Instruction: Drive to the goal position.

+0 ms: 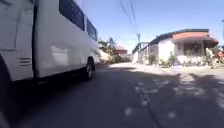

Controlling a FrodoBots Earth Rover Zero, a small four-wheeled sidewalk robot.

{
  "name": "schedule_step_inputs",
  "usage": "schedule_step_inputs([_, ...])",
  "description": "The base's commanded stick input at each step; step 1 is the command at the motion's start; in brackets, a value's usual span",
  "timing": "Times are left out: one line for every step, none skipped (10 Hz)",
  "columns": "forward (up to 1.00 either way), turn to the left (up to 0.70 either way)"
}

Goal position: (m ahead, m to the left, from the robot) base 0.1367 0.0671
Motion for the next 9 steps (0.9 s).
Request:
schedule_step_inputs([0.7, 0.0])
schedule_step_inputs([0.7, 0.0])
schedule_step_inputs([0.7, 0.0])
schedule_step_inputs([0.7, 0.0])
schedule_step_inputs([0.7, 0.0])
schedule_step_inputs([0.7, 0.0])
schedule_step_inputs([0.7, 0.0])
schedule_step_inputs([0.7, 0.0])
schedule_step_inputs([0.7, 0.0])
